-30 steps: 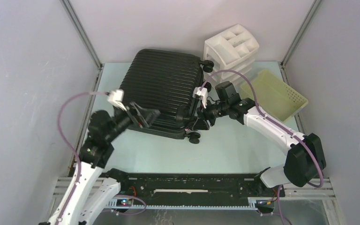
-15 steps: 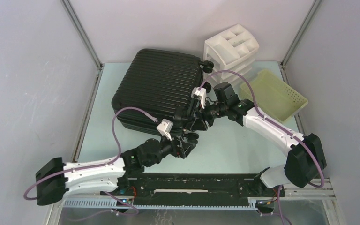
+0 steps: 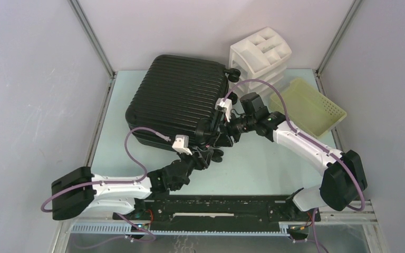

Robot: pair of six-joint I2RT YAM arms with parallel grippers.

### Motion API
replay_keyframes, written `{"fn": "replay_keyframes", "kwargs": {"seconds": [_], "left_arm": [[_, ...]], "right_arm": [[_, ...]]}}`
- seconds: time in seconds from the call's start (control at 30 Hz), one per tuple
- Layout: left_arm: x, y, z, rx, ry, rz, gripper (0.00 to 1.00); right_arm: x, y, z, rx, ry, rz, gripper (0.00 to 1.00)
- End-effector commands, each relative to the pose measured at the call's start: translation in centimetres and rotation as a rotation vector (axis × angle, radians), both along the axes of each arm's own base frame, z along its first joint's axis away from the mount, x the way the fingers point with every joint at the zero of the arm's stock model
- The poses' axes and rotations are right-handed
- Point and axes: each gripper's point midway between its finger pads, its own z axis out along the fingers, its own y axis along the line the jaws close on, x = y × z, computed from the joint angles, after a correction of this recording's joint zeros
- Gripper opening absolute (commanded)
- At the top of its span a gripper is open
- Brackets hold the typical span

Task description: Open, take out, and arrange the luggage

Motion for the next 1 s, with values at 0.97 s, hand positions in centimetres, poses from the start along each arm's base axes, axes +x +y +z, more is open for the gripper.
{"fn": "replay_keyframes", "kwargs": {"seconds": [0.97], "left_arm": [[4.1, 0.5, -0.2, 0.055, -0.112, 0.268, 0.34]], "right_arm": [[1.7, 1.4, 4.5, 0.116, -0.156, -0.011, 0.00]]}}
